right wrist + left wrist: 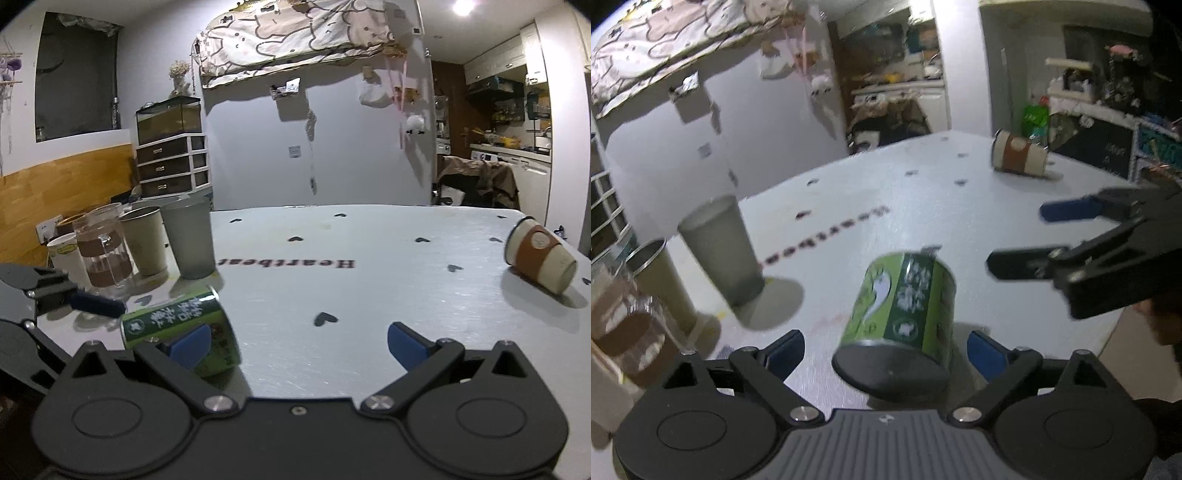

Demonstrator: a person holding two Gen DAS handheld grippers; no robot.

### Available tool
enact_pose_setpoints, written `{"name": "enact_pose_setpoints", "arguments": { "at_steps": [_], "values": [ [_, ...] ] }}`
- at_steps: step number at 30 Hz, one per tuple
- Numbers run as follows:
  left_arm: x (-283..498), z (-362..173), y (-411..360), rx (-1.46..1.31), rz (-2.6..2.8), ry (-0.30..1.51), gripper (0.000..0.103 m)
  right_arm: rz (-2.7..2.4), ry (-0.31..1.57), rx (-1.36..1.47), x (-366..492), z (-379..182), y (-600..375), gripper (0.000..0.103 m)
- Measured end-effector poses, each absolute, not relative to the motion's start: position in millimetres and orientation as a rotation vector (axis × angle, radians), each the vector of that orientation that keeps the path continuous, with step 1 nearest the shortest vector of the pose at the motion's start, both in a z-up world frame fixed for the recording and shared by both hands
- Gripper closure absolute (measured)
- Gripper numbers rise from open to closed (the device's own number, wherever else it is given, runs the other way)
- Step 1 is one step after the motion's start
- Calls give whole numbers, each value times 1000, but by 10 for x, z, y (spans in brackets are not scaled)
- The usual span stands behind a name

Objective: Flip cup upright
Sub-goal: 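Grasp the green can's rim with the left gripper and lift it, then rotate the held green can upright with the left gripper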

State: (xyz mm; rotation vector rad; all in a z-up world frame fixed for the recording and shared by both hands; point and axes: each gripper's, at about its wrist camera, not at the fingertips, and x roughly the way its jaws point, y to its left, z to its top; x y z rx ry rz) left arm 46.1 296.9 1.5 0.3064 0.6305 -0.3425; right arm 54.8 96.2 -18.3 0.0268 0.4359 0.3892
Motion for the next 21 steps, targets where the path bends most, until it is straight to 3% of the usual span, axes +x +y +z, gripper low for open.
{"name": "enact_pose_setpoints", "arguments": {
  "at_steps": [6,9,21],
  "values": [
    [644,71,2930,344,-420,678,17,403,502,141,712,-174,934,0],
    [773,-27,2992,284,-402,754,28,415,540,196,782,-183,930,0],
    [455,-168,3298,-50,-192,676,29,541,739,464,1157,-323,1144,0]
  ]
}}
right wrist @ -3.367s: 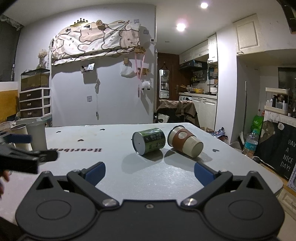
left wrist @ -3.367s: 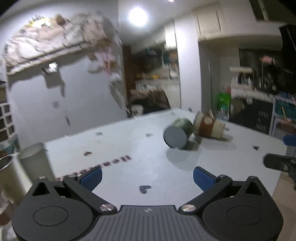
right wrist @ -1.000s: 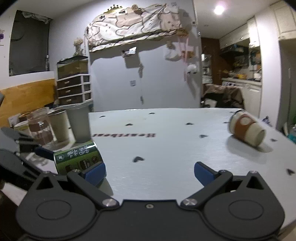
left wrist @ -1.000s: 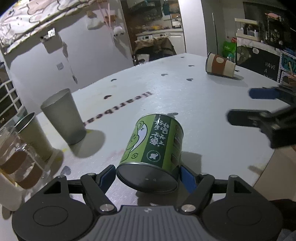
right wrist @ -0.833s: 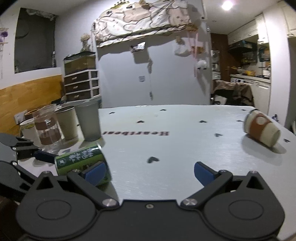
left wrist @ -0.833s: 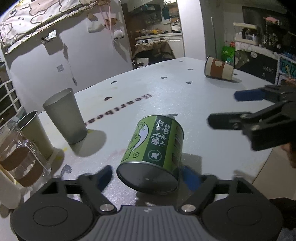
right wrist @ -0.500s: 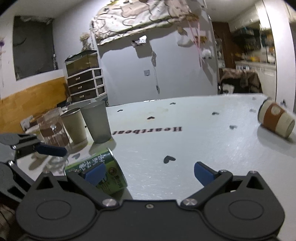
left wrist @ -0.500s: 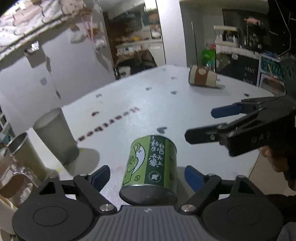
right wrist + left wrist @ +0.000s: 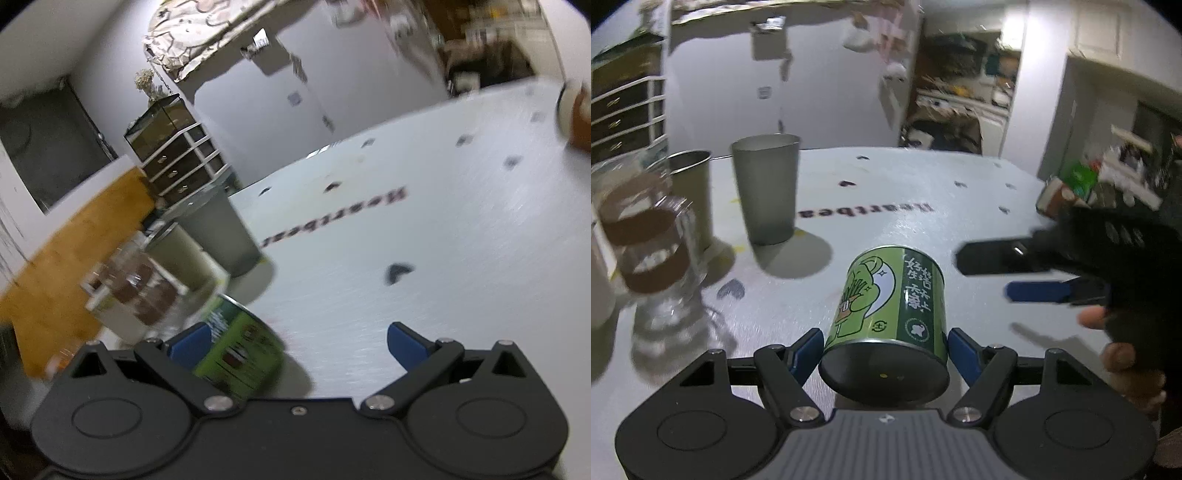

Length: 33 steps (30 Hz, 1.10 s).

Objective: Flip cup upright
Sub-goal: 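Rotate the held green can upright with the left gripper, then lower the upright green can onto the table beside the glass mugs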

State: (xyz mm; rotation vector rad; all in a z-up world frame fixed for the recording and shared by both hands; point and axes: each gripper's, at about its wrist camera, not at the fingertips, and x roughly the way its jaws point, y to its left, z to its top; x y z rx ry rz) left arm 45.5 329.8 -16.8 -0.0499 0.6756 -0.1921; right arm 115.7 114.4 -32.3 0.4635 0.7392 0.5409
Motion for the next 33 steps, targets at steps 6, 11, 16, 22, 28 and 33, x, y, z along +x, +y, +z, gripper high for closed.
{"name": "enact_pose_setpoints", "arguments": {
  "at_steps": [6,11,16,22,28,33],
  "values": [
    [332,-195,3362,-105,-184,626,29,635,887,570,1405,-414,1460,1],
    [334,-188,3383,-93,-203,627,29,661,1047,708,1563,-585,1582,7],
    [280,-209,3409,-82,-229,591,30,655,1035,710,1543,-551,1592,23],
    [232,-313,3345,-78,-296,586,30,721,775,384,1130,-82,1713,27],
    [117,-489,3217,-17,-299,549,30,737,666,32,644,30,1921,27],
    [42,-581,3203,-12,-264,485,30,709,579,-186,475,20,2051,28]
  ]
}}
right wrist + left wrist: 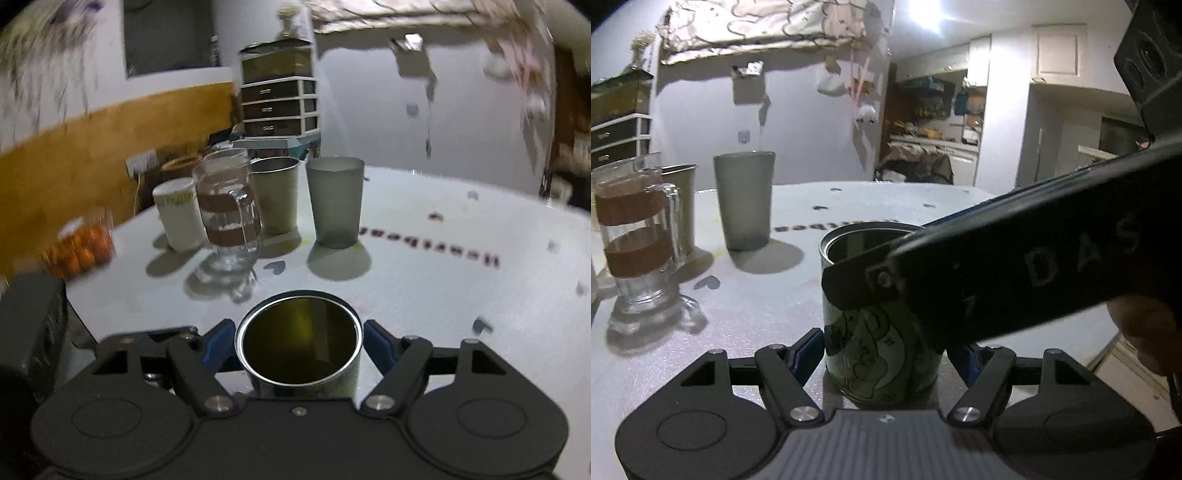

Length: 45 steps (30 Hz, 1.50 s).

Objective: Flip cup upright

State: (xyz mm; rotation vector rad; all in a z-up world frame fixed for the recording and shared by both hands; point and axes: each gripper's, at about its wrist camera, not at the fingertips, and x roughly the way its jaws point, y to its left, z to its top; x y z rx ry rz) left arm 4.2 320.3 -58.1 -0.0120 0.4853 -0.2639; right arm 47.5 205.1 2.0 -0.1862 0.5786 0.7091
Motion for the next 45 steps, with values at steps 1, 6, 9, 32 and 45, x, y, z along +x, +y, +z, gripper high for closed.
{"name": "enact_pose_setpoints", "arguments": {
  "at_steps": [1,6,9,32,45],
  "values": [
    [36,-588,3221,-19,-253,478,27,716,567,-205,476,16,2069,28],
    [-29,-563,3399,-83,-189,440,6,748,516,-225,609,47,2204,28],
    [-72,-523,3508,-110,-153,412,6,741,490,-201,826,33,2346,28],
    [-219,-436,3869,-155,-33,358,0,711,429,-160,1589,150,3111,4],
    [-233,-252,3832,-114,39,340,0,684,364,-76,960,282,2192,4]
  ]
}}
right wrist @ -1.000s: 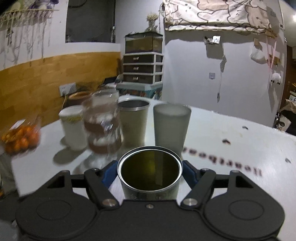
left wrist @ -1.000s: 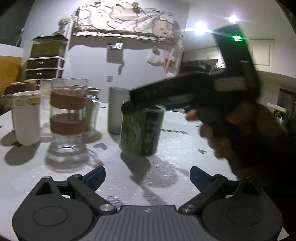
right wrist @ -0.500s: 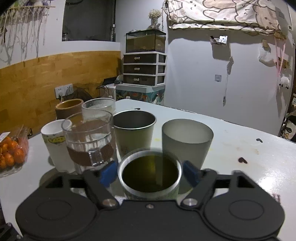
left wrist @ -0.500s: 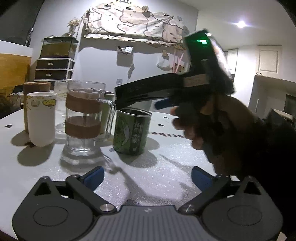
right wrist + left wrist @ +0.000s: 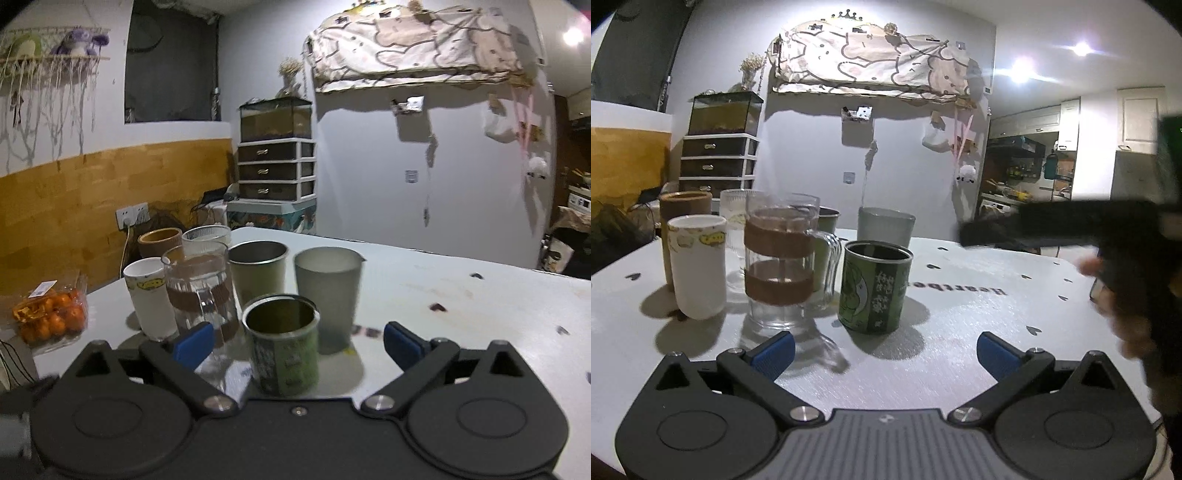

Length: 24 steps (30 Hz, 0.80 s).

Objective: Flip cup upright

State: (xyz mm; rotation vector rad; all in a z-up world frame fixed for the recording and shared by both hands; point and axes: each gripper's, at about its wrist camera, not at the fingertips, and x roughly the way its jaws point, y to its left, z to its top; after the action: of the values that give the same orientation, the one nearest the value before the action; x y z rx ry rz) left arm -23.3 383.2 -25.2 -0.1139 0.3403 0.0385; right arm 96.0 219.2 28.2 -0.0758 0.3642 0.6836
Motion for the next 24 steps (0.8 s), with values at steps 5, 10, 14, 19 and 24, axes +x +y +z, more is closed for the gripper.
{"name": "enact_pose_setpoints", "arguments": {
  "at_steps": [5,10,14,19,24],
  "values": [
    [-252,-199,3846,-114,82,341,0,643,343,-73,758,226,1889,4],
    [-312,-132,3841,-104,120,329,0,609,340,-58,607,154,1655,3],
    [-364,-75,3829,-86,147,320,0,589,340,-49,521,83,1553,2],
    [-412,-37,3807,-71,166,316,0,567,335,-72,427,-2,1525,0],
    [-449,-27,3768,-48,170,315,0,563,348,-54,423,-27,1492,0]
  ]
}}
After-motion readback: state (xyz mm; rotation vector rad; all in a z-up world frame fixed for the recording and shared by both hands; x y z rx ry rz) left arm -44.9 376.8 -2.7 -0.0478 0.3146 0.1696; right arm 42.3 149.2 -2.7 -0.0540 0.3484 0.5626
